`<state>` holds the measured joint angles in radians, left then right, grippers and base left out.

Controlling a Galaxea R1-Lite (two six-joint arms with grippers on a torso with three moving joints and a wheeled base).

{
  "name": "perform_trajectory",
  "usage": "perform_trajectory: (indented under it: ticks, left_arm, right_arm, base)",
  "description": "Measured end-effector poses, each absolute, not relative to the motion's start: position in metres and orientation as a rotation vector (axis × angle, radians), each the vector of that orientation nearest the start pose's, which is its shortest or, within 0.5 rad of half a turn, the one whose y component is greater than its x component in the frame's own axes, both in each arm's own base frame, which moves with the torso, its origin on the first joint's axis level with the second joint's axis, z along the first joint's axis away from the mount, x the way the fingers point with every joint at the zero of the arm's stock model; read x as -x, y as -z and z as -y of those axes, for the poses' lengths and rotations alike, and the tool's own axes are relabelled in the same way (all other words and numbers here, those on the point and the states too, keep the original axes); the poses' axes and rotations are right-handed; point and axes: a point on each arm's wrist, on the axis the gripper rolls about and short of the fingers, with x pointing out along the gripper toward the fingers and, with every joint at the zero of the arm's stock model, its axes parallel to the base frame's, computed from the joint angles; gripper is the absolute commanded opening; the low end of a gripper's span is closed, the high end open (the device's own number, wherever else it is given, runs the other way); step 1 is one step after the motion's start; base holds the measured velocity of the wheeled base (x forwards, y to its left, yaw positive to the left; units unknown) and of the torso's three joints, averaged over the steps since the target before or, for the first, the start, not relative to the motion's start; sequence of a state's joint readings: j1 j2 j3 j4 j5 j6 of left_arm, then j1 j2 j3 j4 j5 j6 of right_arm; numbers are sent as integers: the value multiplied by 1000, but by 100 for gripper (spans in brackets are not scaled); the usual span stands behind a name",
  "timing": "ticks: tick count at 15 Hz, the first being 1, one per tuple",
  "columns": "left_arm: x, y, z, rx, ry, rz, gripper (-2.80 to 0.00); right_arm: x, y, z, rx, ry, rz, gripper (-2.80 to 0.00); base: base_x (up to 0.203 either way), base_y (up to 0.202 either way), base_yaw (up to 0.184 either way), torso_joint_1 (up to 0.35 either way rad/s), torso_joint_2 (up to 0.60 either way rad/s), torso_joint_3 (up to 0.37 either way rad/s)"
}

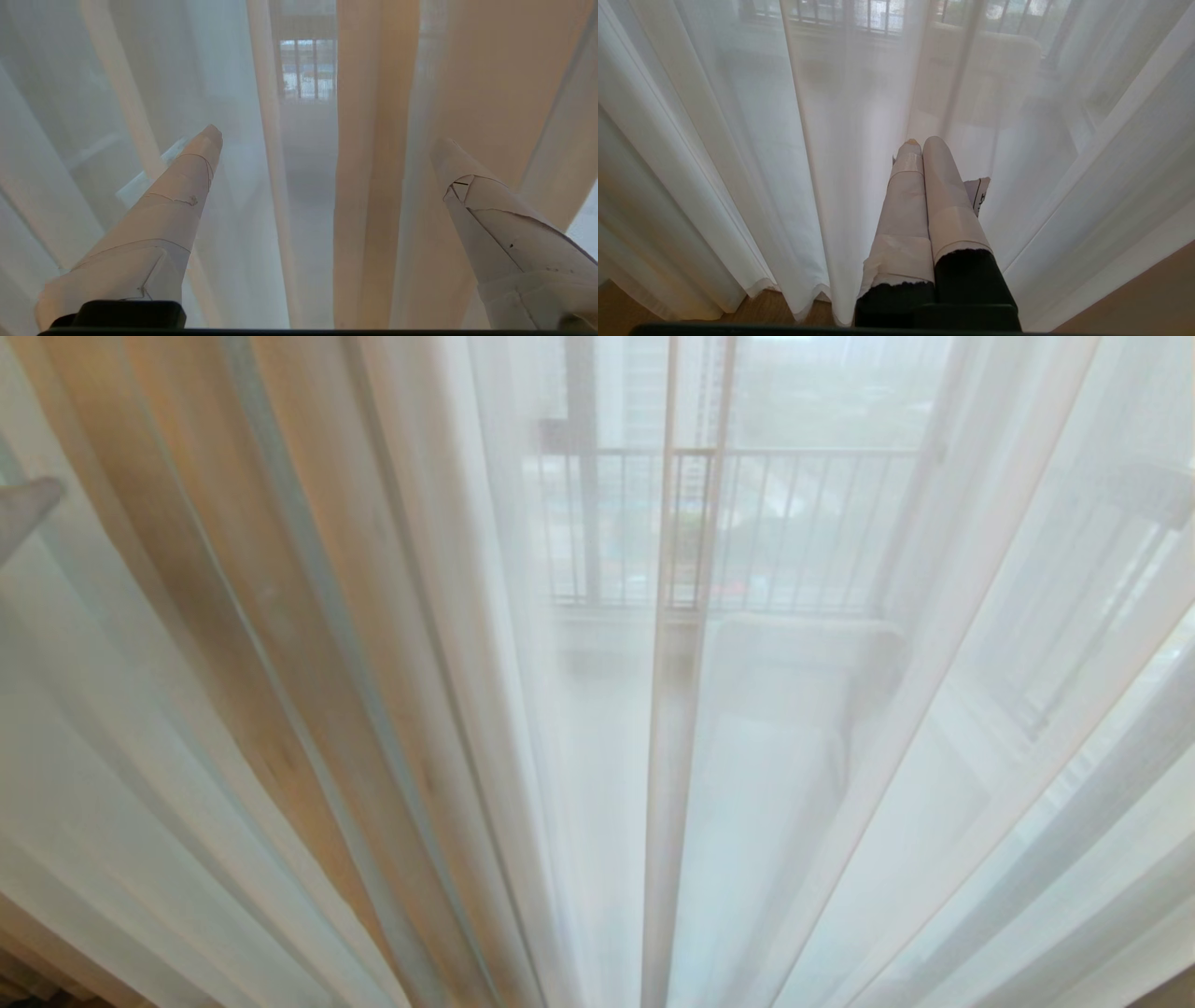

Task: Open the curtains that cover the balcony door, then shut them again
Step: Pull the inner curtains open on both sides

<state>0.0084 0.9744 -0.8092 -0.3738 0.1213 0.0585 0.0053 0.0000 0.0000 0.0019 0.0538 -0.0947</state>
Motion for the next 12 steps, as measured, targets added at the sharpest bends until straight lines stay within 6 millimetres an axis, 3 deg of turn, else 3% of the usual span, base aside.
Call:
perform_trajectory:
  ticks: [4, 12]
  left_arm:
    - [-144, -326, -4, -22, -133, 231, 0]
    - [-189, -331, 4, -10, -92, 328, 0]
  right_arm:
    - [23, -75, -1, 94, -59, 1, -280]
    - [23, -75, -1, 95, -60, 1, -280]
  base:
    - [0, 0, 0, 0, 0, 0]
    - [0, 0, 0, 0, 0, 0]
